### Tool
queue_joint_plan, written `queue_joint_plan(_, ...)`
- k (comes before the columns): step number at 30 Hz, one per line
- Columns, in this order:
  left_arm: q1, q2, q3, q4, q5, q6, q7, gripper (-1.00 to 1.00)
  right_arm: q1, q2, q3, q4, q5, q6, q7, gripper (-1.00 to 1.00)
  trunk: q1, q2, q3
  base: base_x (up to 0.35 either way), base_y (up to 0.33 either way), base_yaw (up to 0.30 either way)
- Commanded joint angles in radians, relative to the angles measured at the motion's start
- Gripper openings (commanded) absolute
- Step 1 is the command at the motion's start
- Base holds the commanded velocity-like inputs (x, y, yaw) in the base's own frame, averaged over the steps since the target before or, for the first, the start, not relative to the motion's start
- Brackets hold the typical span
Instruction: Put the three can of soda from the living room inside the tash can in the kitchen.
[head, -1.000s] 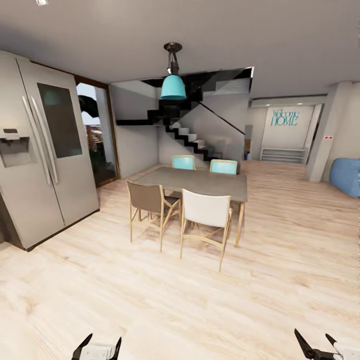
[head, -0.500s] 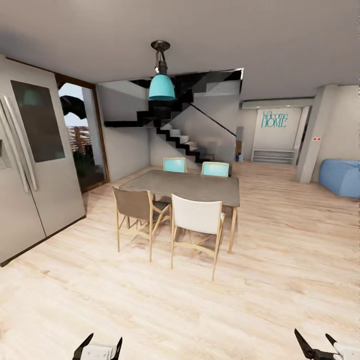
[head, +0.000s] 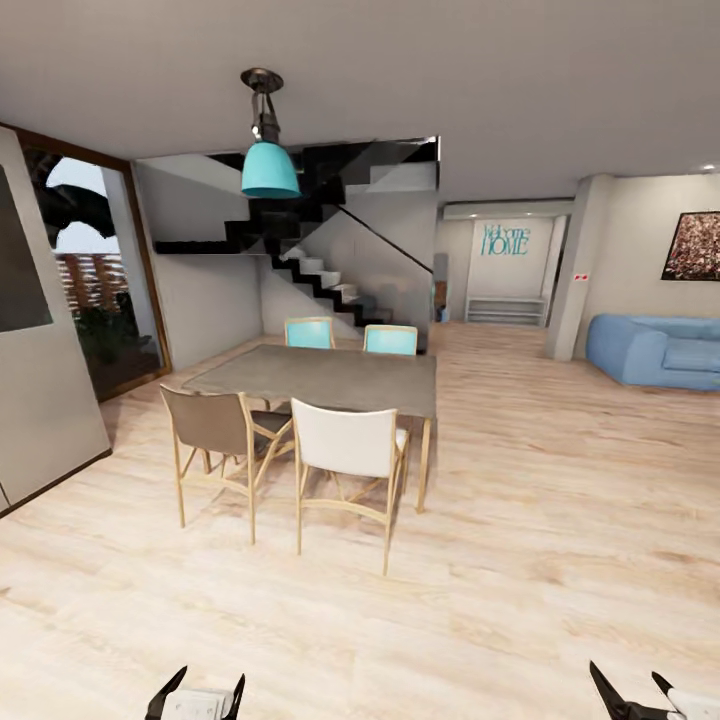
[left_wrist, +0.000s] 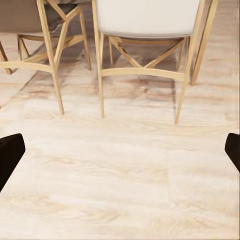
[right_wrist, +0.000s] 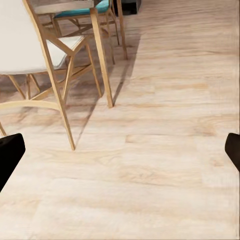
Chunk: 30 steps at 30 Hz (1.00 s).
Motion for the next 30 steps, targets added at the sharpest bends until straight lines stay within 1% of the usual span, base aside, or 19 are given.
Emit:
queue_joint_plan(1, 0.000, 0.000, 0.000, 0.000, 0.000, 0.000, 0.000, 1.00, 0.000, 0.000, 0.000, 0.001, 0.000, 0.000, 0.000, 1.00, 0.000, 0.000, 0.000, 0.205, -0.228, -0.244)
queue_joint_plan(25, 0.000, 0.000, 0.000, 0.002, -0.002, 0.000, 0.001, 1.00, -0.001, 0.000, 0.000, 0.010, 0.000, 0.002, -0.001, 1.00, 0.000, 0.000, 0.011, 0.194, -0.232, -0.251)
queue_joint_plan(30, 0.000, 0.000, 0.005, 0.002, 0.003, 0.000, 0.002, 1.00, -0.004, 0.000, -0.001, 0.016, -0.001, 0.003, -0.004, 1.00, 0.000, 0.000, 0.010, 0.086, -0.104, -0.243)
